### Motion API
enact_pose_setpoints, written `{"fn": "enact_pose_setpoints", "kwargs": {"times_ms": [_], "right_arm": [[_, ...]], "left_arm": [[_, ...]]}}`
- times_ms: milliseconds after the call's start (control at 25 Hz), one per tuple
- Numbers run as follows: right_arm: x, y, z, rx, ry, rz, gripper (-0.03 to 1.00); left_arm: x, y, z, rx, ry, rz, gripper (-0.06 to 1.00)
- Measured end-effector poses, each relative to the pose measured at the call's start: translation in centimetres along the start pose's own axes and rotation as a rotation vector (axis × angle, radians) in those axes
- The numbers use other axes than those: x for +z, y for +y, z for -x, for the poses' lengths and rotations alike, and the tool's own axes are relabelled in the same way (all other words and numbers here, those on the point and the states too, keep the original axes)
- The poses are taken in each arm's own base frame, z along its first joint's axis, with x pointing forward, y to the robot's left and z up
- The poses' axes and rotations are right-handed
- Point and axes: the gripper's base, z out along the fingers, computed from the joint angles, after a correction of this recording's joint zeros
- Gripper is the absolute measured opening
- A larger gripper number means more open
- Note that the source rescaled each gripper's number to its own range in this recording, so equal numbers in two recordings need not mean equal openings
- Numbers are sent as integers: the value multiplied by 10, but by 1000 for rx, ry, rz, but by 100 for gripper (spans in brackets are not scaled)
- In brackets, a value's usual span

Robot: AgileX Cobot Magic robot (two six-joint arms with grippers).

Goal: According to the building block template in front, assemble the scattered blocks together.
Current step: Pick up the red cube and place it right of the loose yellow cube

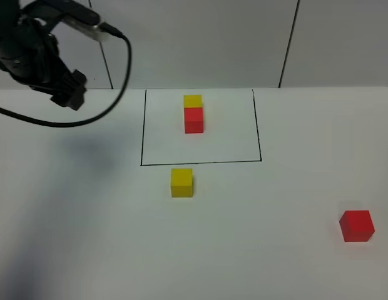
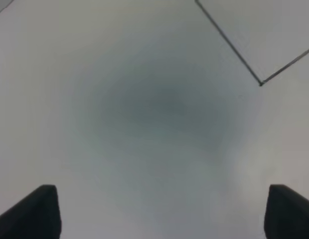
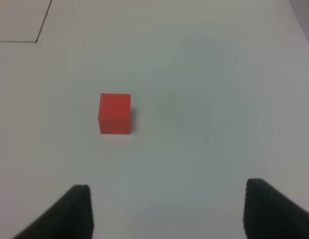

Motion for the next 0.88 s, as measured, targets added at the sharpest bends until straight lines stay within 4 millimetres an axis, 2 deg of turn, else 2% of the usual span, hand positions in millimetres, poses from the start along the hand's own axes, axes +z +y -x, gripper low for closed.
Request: {"fn": "enact_pose_setpoints", "kwargs": {"times_ms": [120,280,440,600,880], "right_arm": [[0,0,0,0,0,0,35],[0,0,0,0,0,0,35],[0,0,0,0,0,0,35],[0,0,0,0,0,0,35],[0,0,0,0,0,0,35]], "left_arm": [[-16,21,-33,-78,-57,53,92],[-50,25,-77,-170,-148,124,91],[-84,1,-120,-248,-190,136,91],[-108,-26,-167,-333,-191,130,91],[-135,-75,-247,-370,-305,142,91]]}}
